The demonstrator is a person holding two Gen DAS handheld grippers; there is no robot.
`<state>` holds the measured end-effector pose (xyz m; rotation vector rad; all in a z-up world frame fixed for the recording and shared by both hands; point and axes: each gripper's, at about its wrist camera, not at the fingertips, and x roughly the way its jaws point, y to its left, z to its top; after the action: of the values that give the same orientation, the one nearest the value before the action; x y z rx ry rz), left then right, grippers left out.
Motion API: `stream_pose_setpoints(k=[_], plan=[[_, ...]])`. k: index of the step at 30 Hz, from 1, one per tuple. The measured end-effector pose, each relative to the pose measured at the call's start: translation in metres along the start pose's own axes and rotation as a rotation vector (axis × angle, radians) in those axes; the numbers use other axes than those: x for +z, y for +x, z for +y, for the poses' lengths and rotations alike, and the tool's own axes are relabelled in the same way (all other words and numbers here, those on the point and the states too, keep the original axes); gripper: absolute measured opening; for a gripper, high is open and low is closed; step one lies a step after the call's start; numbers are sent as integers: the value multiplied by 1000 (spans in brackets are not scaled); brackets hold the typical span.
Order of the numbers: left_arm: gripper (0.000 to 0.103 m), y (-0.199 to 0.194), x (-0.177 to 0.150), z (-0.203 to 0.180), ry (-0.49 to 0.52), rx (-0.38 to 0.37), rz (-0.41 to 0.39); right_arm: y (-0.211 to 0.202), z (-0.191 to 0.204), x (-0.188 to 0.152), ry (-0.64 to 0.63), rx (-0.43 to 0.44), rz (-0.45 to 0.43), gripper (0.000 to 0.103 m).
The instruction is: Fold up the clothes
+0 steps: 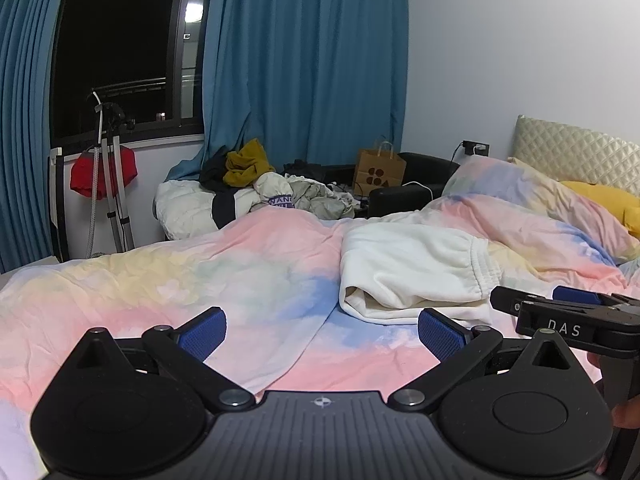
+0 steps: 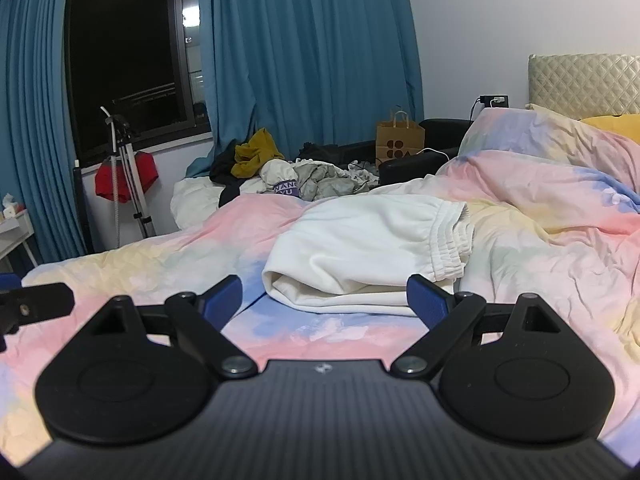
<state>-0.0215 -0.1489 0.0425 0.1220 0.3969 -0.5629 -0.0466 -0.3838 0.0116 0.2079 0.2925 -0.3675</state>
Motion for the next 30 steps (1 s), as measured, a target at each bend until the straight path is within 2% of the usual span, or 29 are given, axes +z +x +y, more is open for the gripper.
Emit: stream_pose_setpoints(k=[18, 21, 24, 26, 30], plan=[[103, 3, -4, 5, -9, 13, -1, -2, -1, 2, 14, -7, 1, 91], [103, 9, -8, 10, -23, 11, 4, 4, -23, 12, 149, 24, 20, 90], [103, 22, -13, 13, -36, 16, 17, 32, -54, 26, 305, 33, 25, 90], [103, 30, -17, 13, -34, 23, 23, 62, -75, 32, 428, 18, 55, 90], [103, 47, -25, 13, -40, 15, 22, 140, -111, 26, 706, -16, 179, 89]])
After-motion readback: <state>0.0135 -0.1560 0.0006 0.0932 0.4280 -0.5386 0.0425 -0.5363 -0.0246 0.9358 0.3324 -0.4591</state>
